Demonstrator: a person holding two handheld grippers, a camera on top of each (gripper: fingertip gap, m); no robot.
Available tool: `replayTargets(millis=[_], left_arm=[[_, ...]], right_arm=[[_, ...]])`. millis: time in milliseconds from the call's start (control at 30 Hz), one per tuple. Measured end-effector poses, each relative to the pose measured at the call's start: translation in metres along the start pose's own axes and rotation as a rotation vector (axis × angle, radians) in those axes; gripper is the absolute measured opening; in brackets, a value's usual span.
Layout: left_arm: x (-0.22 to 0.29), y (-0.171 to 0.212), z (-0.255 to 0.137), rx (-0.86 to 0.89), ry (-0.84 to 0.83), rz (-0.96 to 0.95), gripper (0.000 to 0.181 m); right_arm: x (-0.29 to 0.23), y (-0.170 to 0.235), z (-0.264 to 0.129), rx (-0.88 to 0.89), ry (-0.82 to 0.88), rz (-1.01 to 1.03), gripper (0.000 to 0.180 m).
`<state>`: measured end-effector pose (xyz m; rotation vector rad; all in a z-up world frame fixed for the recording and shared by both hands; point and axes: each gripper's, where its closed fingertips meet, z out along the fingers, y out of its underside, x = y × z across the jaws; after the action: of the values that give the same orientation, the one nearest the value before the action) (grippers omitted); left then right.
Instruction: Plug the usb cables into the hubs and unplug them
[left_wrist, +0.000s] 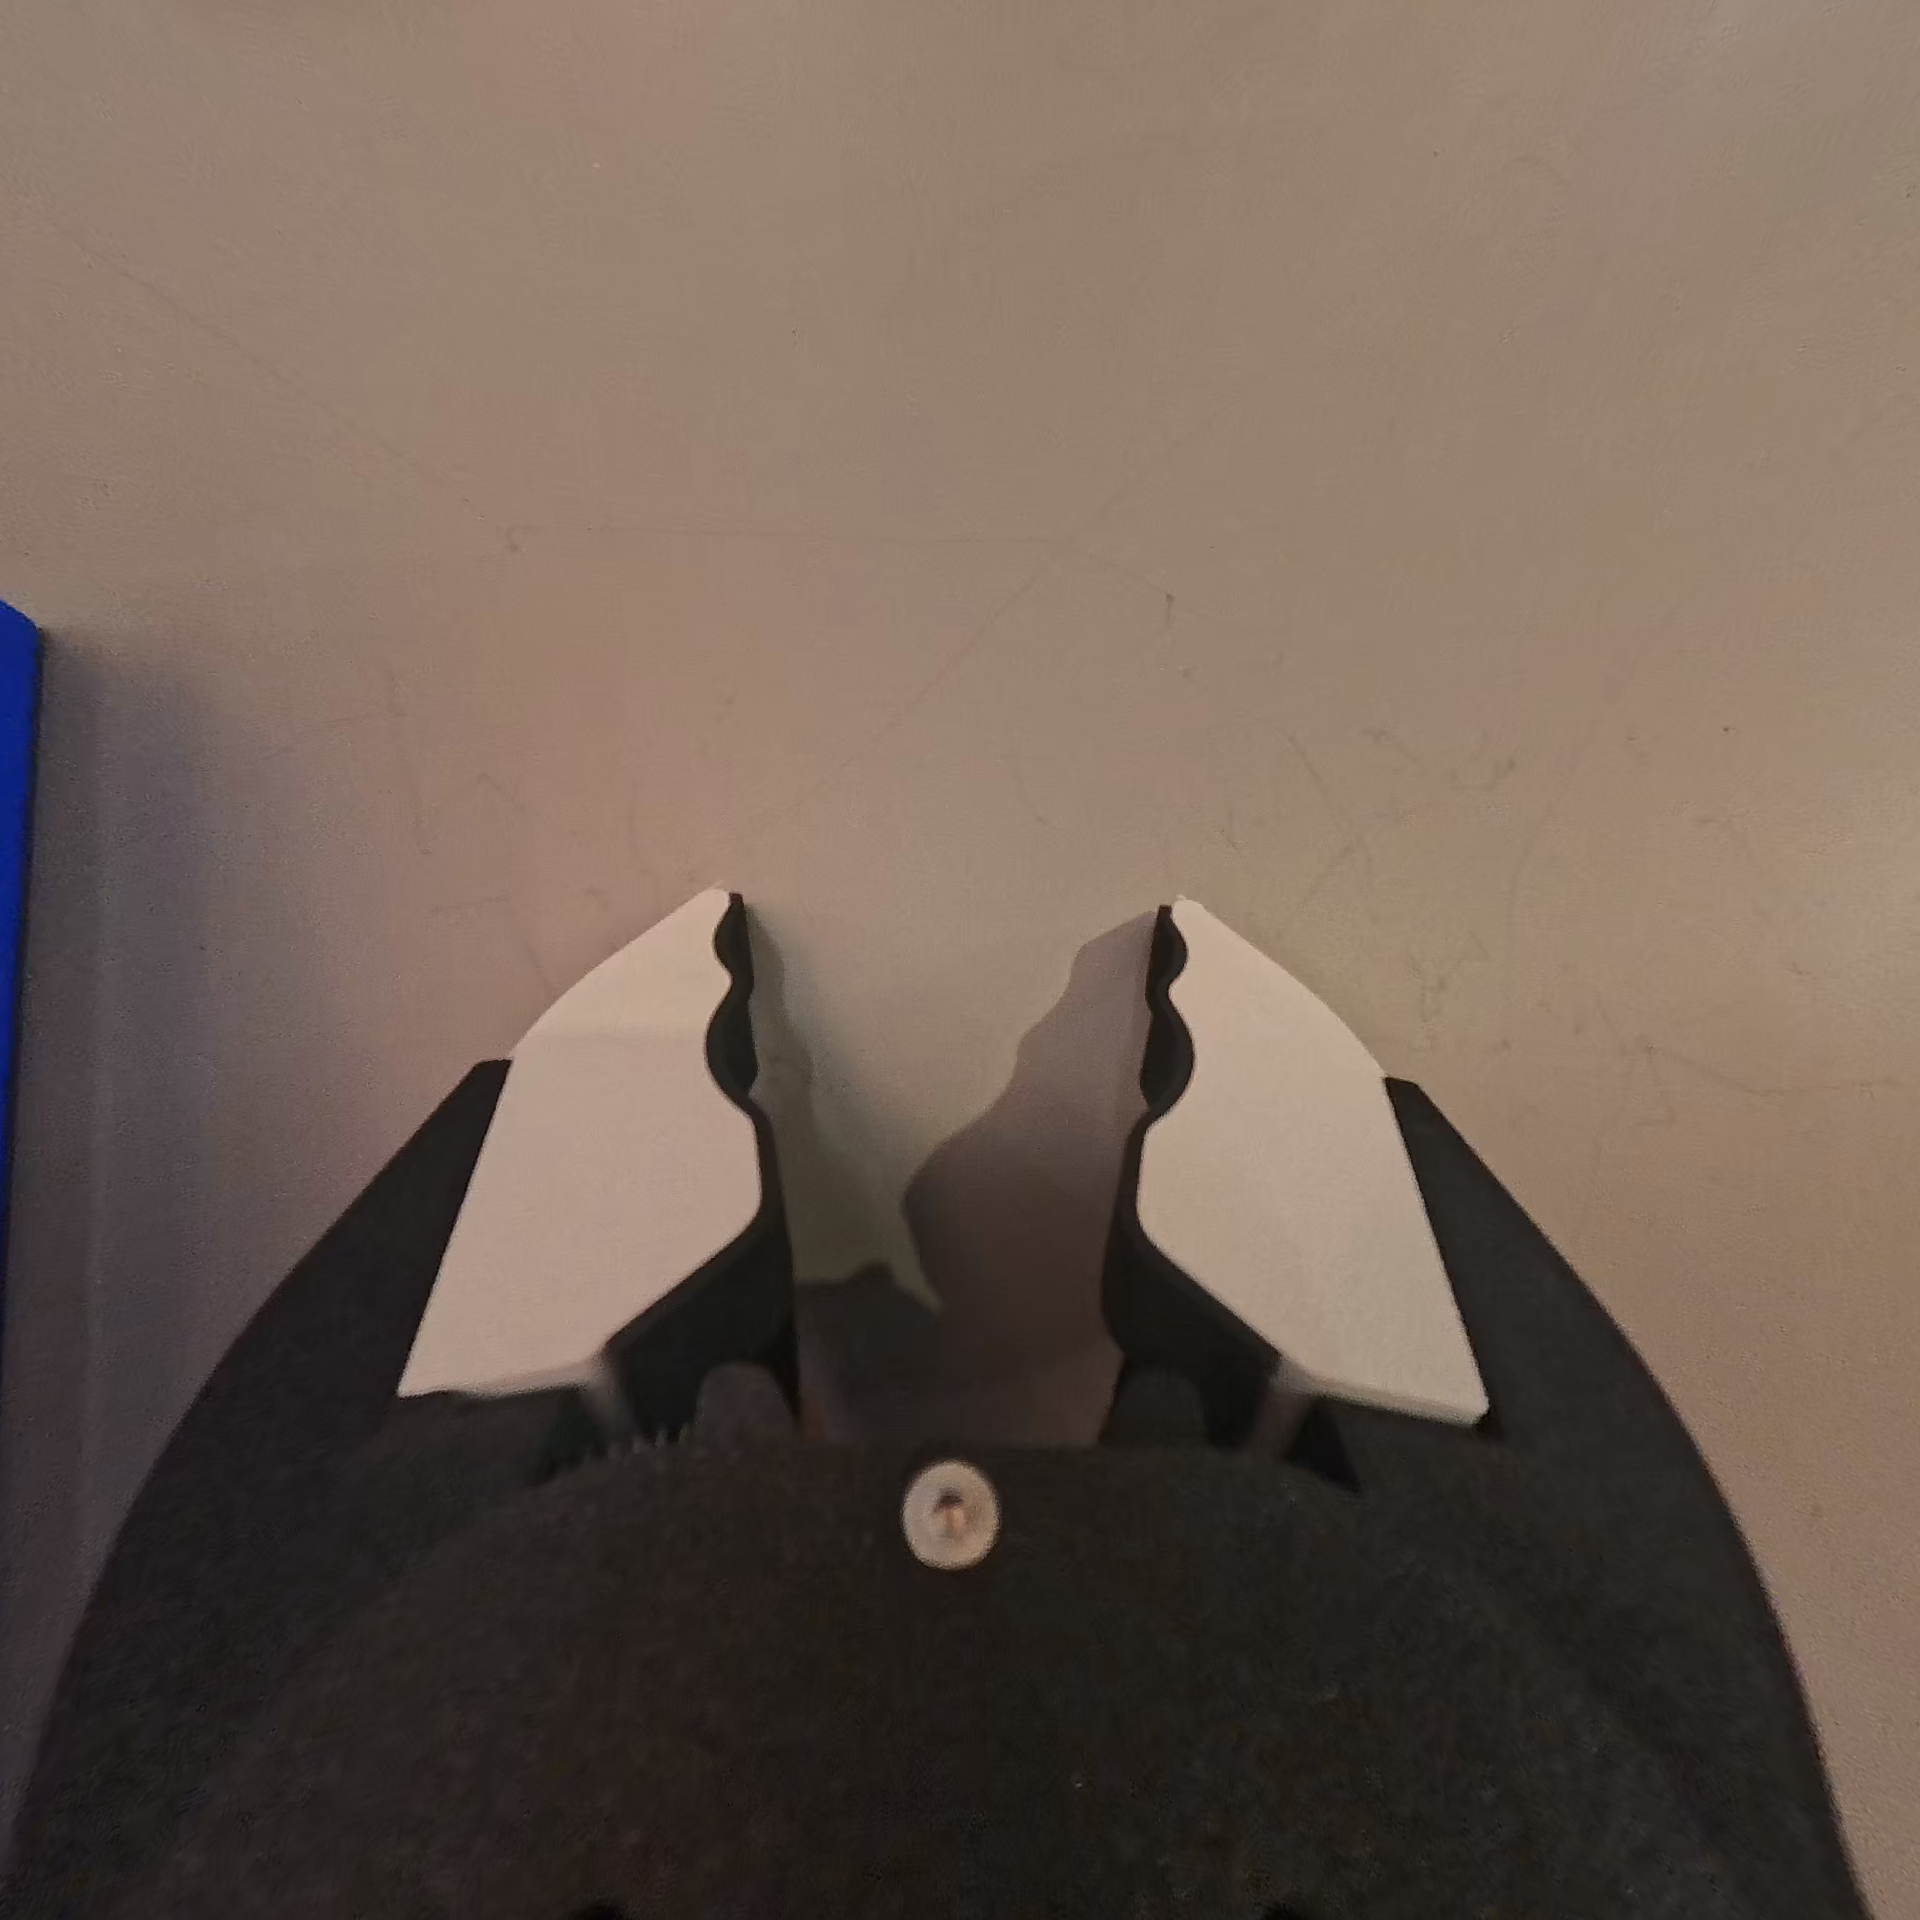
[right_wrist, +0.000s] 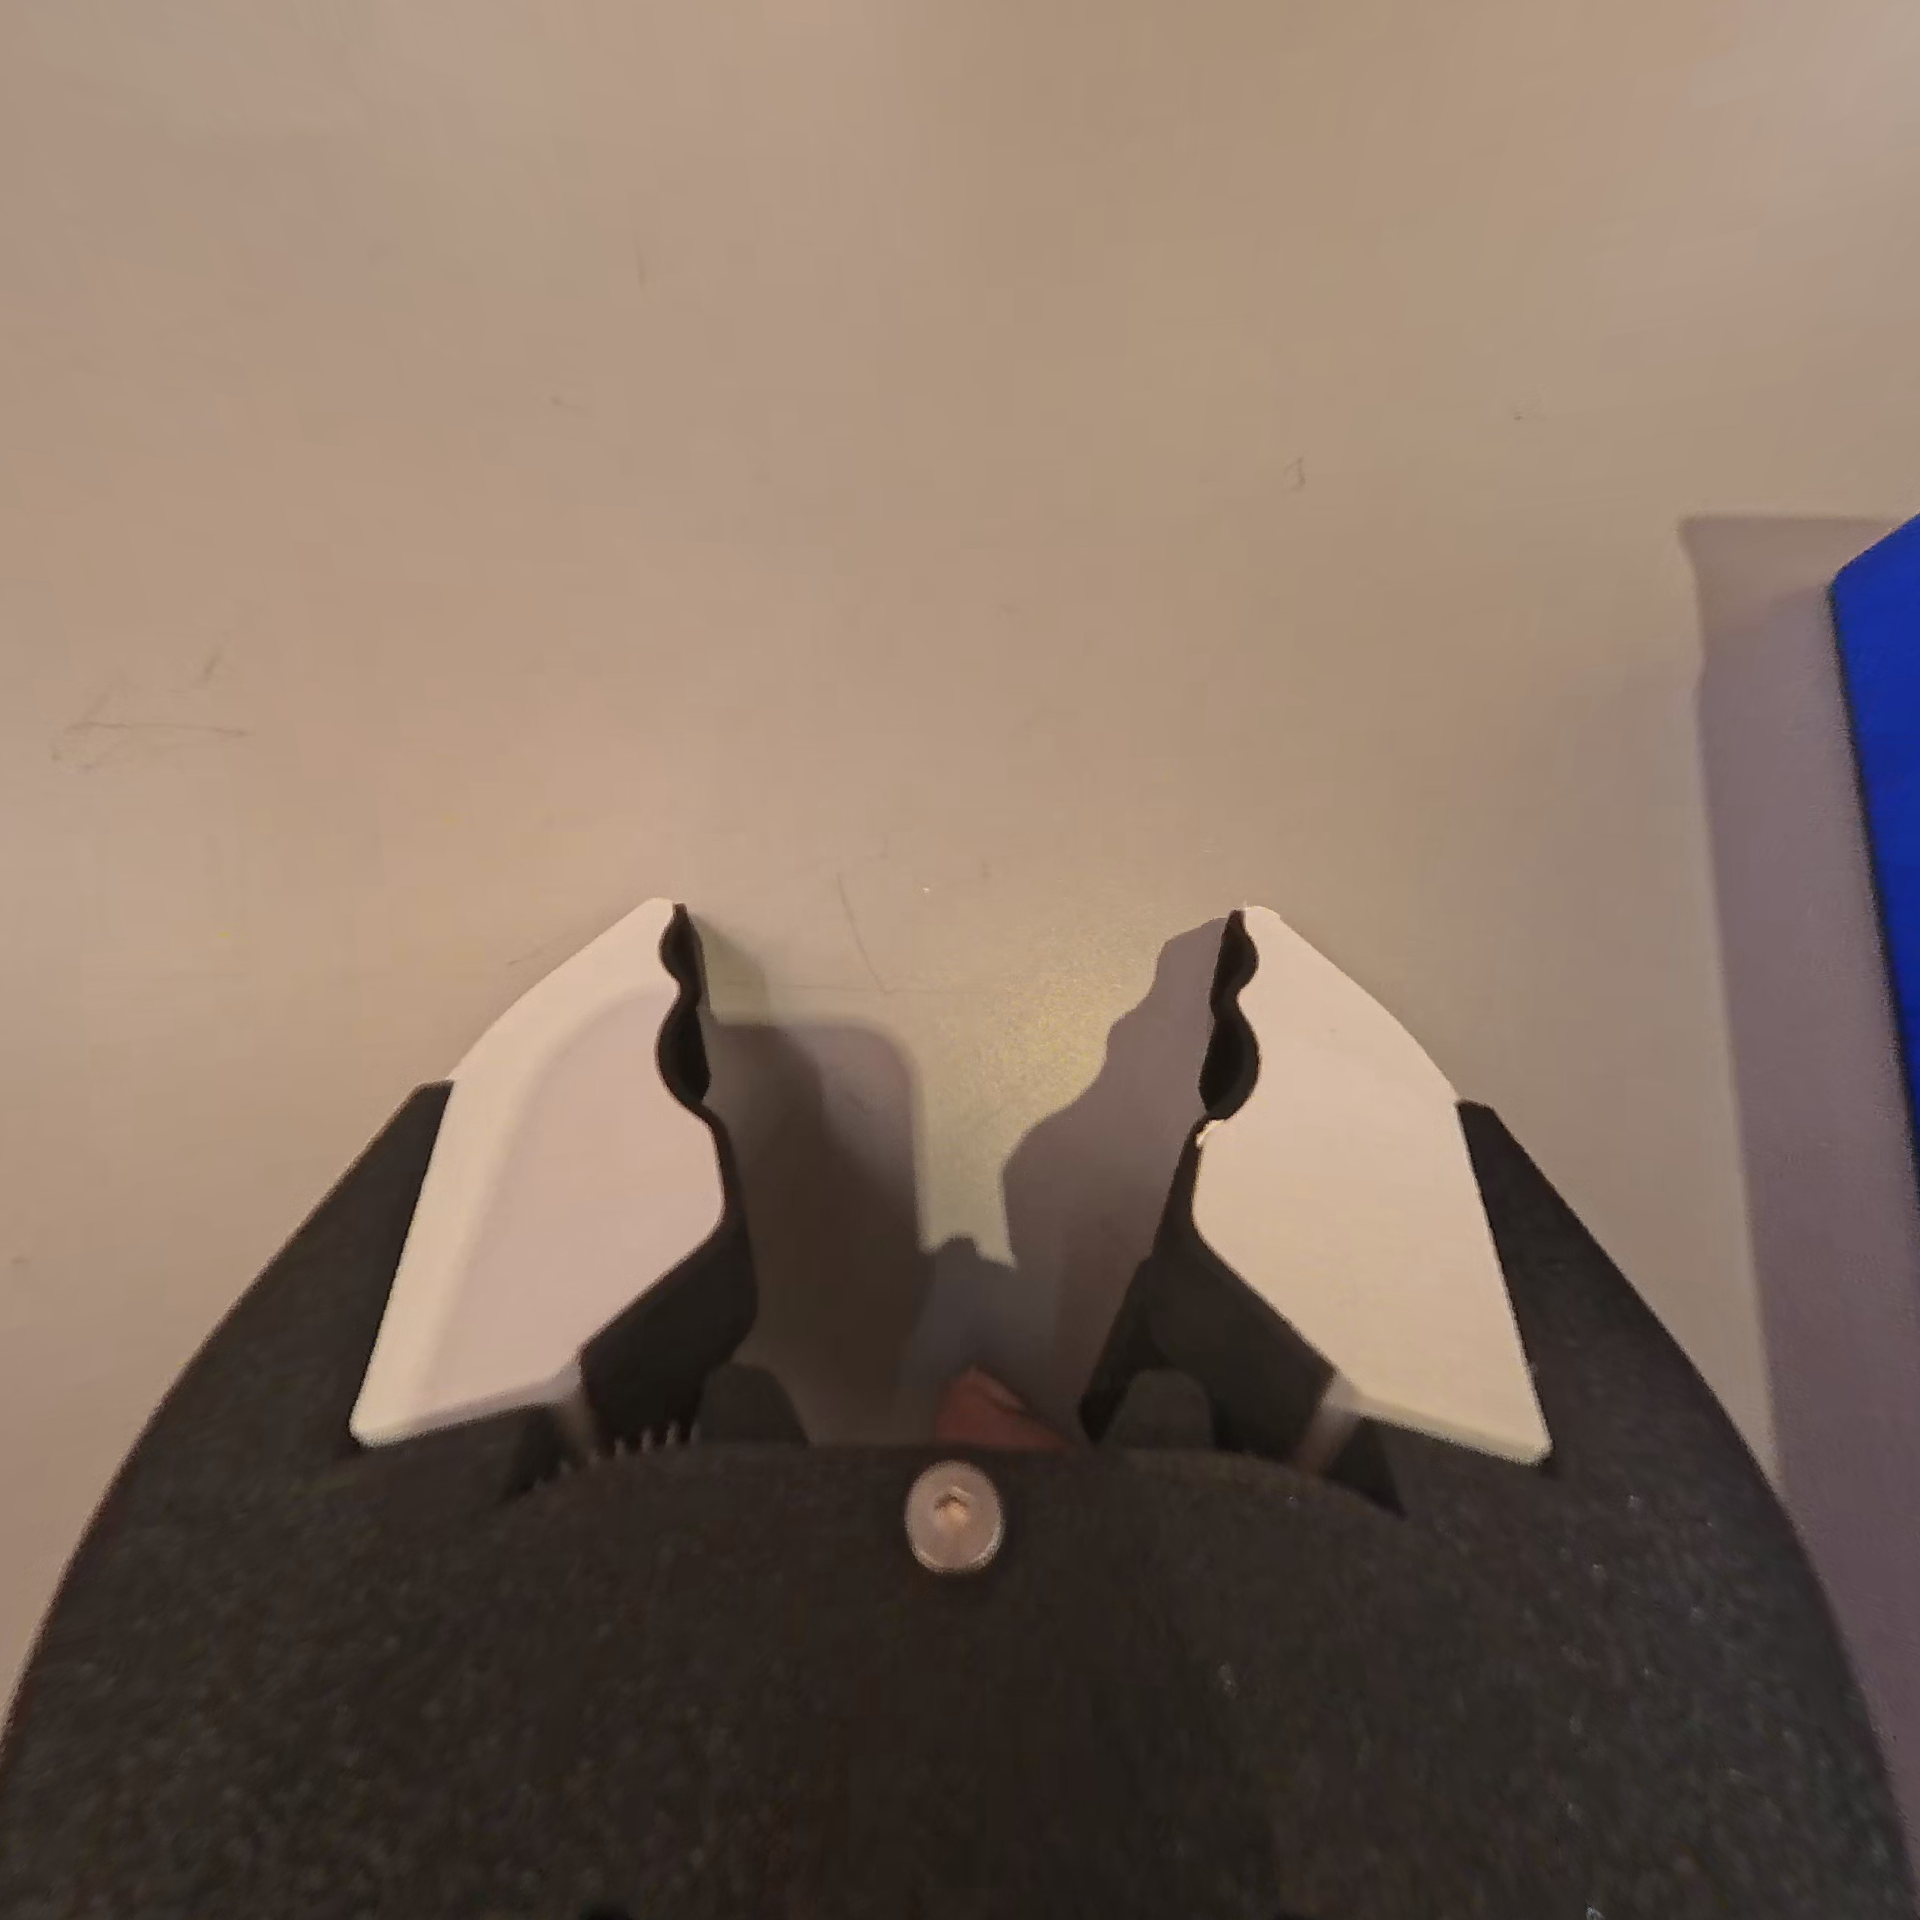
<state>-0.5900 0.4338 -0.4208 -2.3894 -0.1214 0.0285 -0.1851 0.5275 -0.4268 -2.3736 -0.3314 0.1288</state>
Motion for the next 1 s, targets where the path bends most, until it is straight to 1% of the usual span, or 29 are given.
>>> replayTargets(millis=[600, 767, 1000], left_arm=[[0.0000, 0.0000, 0.0001, 0.000, -0.001, 0.001, 0.073], [-0.0001, 0.0000, 0.0001, 0.000, -0.001, 0.001, 0.073], [-0.0002, 0.0000, 0.0001, 0.000, -0.001, 0.001, 0.073]], right_arm=[[0.0006, 0.0010, -0.0017, -0.001, 0.007, 0.003, 0.094], [0.0041, 0.0025, -0.0021, -0.008, 0.019, 0.023, 0.100], [0.0038, 0.0026, -0.0034, -0.003, 0.031, 0.013, 0.099]])
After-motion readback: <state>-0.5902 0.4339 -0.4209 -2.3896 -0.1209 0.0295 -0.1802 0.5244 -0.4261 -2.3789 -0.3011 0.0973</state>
